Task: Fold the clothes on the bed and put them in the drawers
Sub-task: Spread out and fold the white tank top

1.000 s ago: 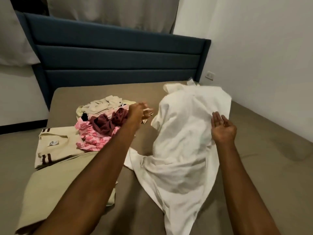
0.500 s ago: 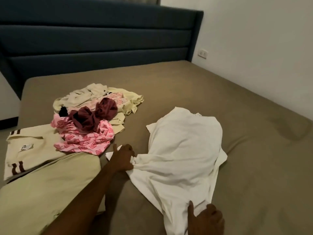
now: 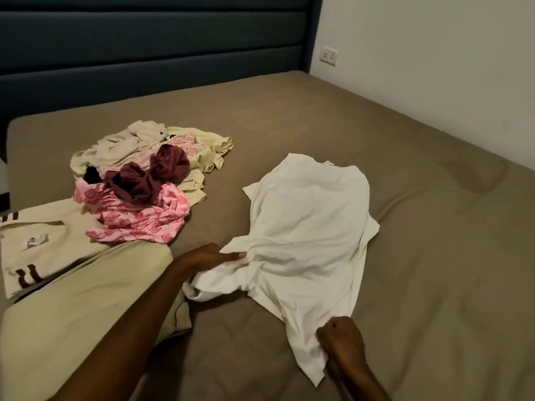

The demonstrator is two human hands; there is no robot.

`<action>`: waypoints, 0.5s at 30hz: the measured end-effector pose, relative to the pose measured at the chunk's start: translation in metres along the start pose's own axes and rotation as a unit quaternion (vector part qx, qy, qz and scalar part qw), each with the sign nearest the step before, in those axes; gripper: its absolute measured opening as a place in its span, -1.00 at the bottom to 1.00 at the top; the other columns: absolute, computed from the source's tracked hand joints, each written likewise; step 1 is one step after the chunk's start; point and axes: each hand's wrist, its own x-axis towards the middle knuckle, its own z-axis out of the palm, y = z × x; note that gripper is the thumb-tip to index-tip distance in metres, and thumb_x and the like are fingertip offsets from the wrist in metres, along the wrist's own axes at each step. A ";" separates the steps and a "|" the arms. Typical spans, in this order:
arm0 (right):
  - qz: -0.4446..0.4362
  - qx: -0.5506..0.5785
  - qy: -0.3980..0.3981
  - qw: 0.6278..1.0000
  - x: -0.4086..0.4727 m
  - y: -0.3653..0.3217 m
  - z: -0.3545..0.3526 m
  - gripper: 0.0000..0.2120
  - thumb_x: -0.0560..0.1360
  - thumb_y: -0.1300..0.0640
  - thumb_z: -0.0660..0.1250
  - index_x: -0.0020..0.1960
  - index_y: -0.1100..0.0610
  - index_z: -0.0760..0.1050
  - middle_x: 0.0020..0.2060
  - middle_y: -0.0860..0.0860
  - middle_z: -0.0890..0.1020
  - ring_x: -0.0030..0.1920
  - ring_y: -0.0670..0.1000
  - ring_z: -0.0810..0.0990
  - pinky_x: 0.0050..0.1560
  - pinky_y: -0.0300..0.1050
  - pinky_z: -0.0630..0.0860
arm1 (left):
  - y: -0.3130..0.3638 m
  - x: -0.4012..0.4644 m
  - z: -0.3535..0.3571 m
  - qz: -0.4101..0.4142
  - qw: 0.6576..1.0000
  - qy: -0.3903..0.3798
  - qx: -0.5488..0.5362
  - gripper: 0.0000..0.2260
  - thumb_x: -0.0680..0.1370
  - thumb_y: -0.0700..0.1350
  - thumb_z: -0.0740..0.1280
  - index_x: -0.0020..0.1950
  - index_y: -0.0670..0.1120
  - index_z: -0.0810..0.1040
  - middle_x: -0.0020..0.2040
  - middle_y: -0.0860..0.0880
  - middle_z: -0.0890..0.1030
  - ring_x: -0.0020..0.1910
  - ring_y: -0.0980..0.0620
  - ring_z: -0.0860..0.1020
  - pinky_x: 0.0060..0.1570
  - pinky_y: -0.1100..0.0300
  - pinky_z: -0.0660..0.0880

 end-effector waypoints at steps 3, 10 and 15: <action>0.002 -0.014 0.041 0.999 -0.013 0.004 -0.001 -0.74 0.41 0.11 0.44 -0.31 0.12 0.38 -0.34 0.03 0.53 -0.30 0.07 0.54 -0.26 -0.02 0.46 | -0.005 -0.013 0.011 -0.026 0.993 0.035 -0.110 -0.49 0.53 0.36 0.34 -0.25 -0.09 0.52 -0.47 0.06 0.49 -0.43 0.08 0.44 -0.35 0.16 0.31; 0.045 -0.132 0.027 0.990 -0.056 -0.003 0.004 -0.53 0.36 -0.12 0.52 0.01 0.15 0.38 -0.04 0.07 0.66 0.04 0.14 0.68 0.09 -0.02 0.55 | -0.038 -0.053 0.020 -0.013 0.927 -0.091 -0.363 -0.53 0.42 0.07 0.53 0.20 -0.20 0.68 0.07 -0.22 0.68 -0.02 -0.17 0.62 -0.08 0.06 0.51; 0.095 0.251 -0.033 0.963 -0.061 -0.013 -0.028 -0.80 0.06 0.17 0.42 -0.39 0.21 0.46 -0.45 0.11 0.50 -0.43 0.08 0.46 -0.41 -0.10 0.31 | -0.054 -0.074 0.032 0.057 0.921 -0.102 -0.371 -0.47 0.28 -0.08 0.63 0.18 -0.28 0.69 0.14 -0.24 0.68 -0.03 -0.14 0.65 -0.14 0.08 0.52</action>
